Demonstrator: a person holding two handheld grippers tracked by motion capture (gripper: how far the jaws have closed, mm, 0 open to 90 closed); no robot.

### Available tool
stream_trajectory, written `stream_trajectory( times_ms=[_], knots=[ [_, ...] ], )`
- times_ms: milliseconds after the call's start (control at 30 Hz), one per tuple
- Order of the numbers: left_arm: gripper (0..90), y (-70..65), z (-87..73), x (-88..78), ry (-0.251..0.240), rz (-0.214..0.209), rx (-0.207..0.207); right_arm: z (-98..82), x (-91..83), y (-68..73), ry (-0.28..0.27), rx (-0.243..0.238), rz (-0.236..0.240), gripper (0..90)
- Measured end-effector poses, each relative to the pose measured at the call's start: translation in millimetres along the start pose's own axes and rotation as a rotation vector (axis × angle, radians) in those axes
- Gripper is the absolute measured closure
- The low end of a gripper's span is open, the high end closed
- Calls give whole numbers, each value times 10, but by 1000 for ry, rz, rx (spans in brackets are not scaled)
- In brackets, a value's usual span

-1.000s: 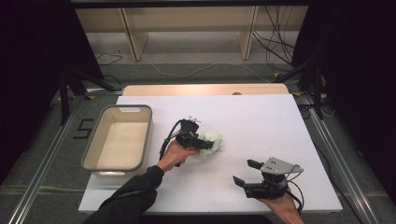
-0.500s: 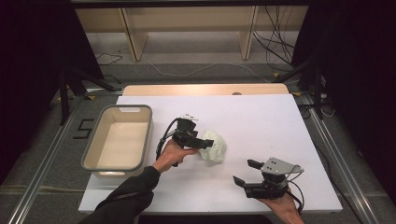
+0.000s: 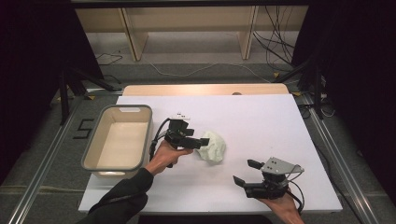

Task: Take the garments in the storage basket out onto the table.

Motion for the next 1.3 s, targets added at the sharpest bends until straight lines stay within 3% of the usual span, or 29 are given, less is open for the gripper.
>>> stream_trajectory(
  times_ms=[200, 367, 700, 1067, 1300],
  knots=[
    [159, -40, 27, -102, -32, -12, 14, 0, -1, -3, -2, 8, 2, 221],
    [159, -101, 21, -236, -70, -34, -6, 4, -4, -1, -4, 18, 6, 220],
    [159, -135, -39, -361, -96, -40, 3, 2, -1, -2, -4, 28, 13, 220],
    [156, -102, -171, -529, -124, -14, 20, 1, 3, 0, -5, 36, 24, 220],
    [155, -131, -211, -610, -144, -35, 29, -2, 8, 3, -3, 39, 27, 220]
  ],
)
Point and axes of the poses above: each handheld gripper's, and its own axes: x roughly forward along the jaws, z roughly out of its top, y roughly to its left, the point moved 10 cm from there along x, roughly forward along the jaws, and after that the axes turned 4 degrees about -y, right-handed, at the moved point
